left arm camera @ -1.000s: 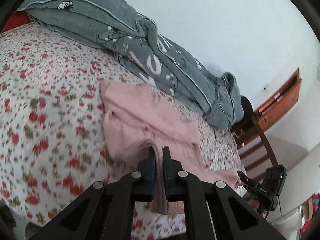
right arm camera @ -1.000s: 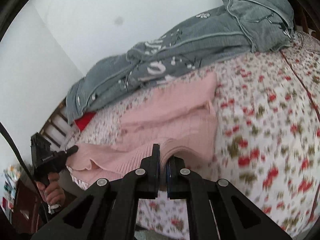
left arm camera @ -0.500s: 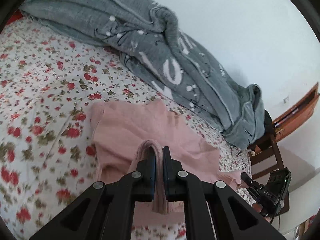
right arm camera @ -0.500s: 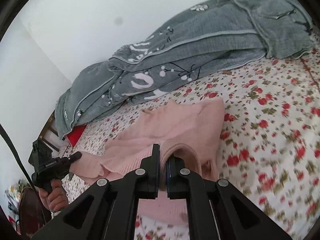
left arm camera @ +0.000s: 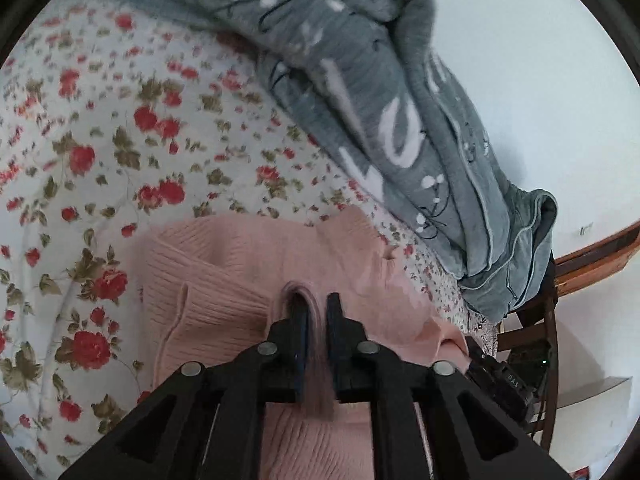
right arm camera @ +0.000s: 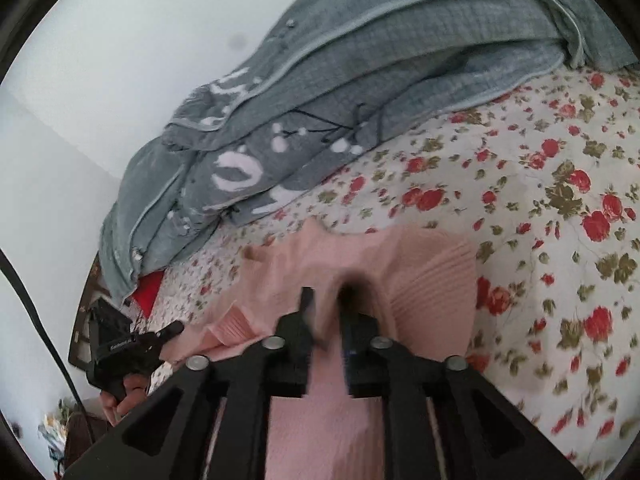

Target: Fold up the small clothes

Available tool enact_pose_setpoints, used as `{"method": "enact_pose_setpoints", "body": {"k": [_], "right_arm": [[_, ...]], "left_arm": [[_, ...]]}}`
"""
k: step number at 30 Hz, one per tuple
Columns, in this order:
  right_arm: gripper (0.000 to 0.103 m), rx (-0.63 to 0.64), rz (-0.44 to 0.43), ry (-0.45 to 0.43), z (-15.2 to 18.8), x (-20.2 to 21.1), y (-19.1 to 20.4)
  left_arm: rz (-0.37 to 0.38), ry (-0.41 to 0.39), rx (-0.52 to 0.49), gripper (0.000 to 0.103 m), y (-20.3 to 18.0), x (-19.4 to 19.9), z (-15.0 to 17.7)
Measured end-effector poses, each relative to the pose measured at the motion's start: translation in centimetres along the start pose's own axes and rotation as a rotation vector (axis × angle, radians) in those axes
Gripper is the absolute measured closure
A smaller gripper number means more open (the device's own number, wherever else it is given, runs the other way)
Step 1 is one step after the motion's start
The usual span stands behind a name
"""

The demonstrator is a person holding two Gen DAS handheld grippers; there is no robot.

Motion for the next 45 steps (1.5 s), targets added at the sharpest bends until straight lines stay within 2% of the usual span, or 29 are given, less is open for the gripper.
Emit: {"method": "enact_pose_setpoints", "body": {"k": [1,2,3,4,5,7,12,15,18,23,24,26,27,28,30,33,37,40,44,45], "right_arm": [[0.073,-0.005,-0.013,0.006,-0.2,0.1,-0.3],[0.072,-0.004,-0.023,0.008,-0.3,0.4,-0.3],[0.071,0.003,-0.028,0.002,-0.4,0.8,-0.3],[0.070,0.022,-0.020,-0.013,-0.5,1.6,-0.2],[0.067,0.042,-0.004,-0.027,-0.5,2.2,-0.1],[0.052,0.076,0.038,-0.049,-0.3,3.2,0.1],[0.052,0.166,0.125,-0.053,0.1,3.5,0.6],[0.054,0.225,0.186,-0.031,-0.2,2.0,1.2],[0.072,0.271,0.253,0.026,-0.8,-0.2,1.0],[0.073,0.303,0.361,0.118,-1.2,-3.5,0.1],[0.073,0.297,0.374,0.134,-1.3,-3.9,-0.2],[0.073,0.285,0.390,0.160,-1.3,-4.6,-0.9],[0.080,0.283,0.397,0.157,-1.4,-4.7,-1.1],[0.096,0.292,0.414,0.140,-1.6,-4.5,-1.2],[0.103,0.324,0.413,0.113,-1.6,-3.9,-0.8],[0.103,0.337,0.325,0.026,-1.8,-1.5,0.6],[0.103,0.324,0.282,-0.042,-3.6,0.2,1.6],[0.103,0.283,0.291,-0.015,-4.6,-0.5,0.8],[0.099,0.276,0.311,0.113,-3.2,-2.9,0.2],[0.088,0.277,0.326,0.135,-2.8,-3.3,-0.1]], "left_arm": [[-0.007,0.006,-0.026,0.083,-0.2,0.0,0.0],[-0.017,0.002,-0.048,0.078,-0.4,0.2,0.0],[-0.042,-0.020,-0.070,0.058,-0.7,0.7,-0.1],[-0.069,-0.055,-0.084,0.033,-0.8,1.2,-0.2],[-0.092,-0.104,-0.099,0.027,-1.0,2.0,-0.3],[-0.108,-0.158,-0.137,0.026,-1.6,3.3,-0.2],[-0.147,-0.110,-0.165,0.026,-2.2,2.6,-0.6],[-0.233,-0.075,-0.217,0.028,-2.8,0.7,-1.2],[-0.293,-0.035,-0.253,0.033,-3.2,-1.2,-1.9],[-0.408,0.028,-0.300,0.044,-3.1,-3.5,-2.8],[-0.429,0.041,-0.296,0.050,-2.8,-3.8,-3.0],[-0.424,0.062,-0.294,0.062,-2.5,-4.3,-3.2],[-0.419,0.076,-0.295,0.080,-2.5,-4.7,-3.2],[-0.423,0.090,-0.297,0.096,-2.3,-4.9,-3.2],[-0.411,0.061,-0.313,0.096,-2.6,-4.5,-3.1],[-0.354,-0.010,-0.349,0.096,-3.6,-2.3,-2.9],[-0.315,-0.059,-0.344,0.096,-4.2,-0.6,-3.9],[-0.308,-0.087,-0.345,0.096,-4.4,-0.3,-4.4],[-0.383,-0.012,-0.340,0.096,-3.3,-2.5,-4.1],[-0.393,-0.003,-0.332,0.096,-3.0,-3.0,-4.1]]}}
Point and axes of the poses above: each gripper's, at about its wrist camera, not at the fingertips, and x roughly against the way its jaws point, y to its left, z to its underside, the point moved 7 cm from there along -x, roughly the way its jaws point, and after that the axes turned 15 degrees about y, right-handed, at the moved point
